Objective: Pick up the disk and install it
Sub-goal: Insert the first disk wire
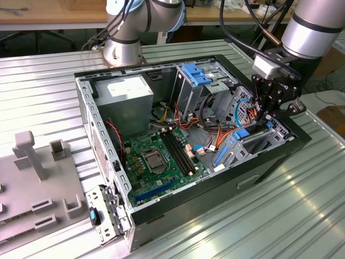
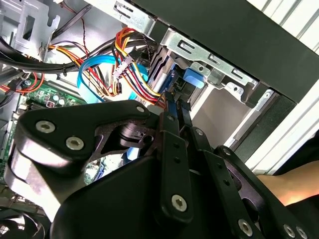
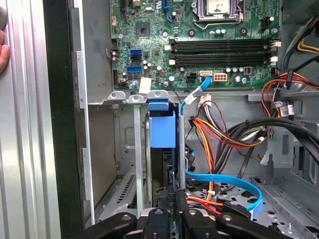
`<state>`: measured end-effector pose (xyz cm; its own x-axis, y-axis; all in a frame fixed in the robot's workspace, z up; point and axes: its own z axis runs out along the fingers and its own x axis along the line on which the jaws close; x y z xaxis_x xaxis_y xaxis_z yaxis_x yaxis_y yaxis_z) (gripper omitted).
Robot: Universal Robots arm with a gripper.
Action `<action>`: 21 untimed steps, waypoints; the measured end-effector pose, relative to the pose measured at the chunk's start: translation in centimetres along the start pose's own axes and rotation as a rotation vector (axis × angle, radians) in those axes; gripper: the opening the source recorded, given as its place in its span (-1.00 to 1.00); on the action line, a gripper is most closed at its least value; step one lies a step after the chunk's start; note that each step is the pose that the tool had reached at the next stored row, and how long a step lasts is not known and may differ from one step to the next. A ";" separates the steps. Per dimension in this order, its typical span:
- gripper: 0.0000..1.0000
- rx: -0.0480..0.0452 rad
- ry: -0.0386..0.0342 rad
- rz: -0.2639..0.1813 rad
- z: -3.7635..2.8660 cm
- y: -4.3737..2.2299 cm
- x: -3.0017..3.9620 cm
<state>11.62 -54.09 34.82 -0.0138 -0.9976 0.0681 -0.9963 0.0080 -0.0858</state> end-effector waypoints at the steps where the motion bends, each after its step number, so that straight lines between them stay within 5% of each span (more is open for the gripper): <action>1: -0.67 -0.0001 0.0000 0.000 0.00 0.00 -0.03; 10: -0.67 -0.0018 0.0022 0.026 0.04 0.00 -0.09; 21: -0.67 -0.0040 -0.0007 0.026 1.13 0.09 -0.15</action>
<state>11.63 -54.01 33.68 -0.0393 -0.9971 0.0652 -0.9959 0.0338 -0.0835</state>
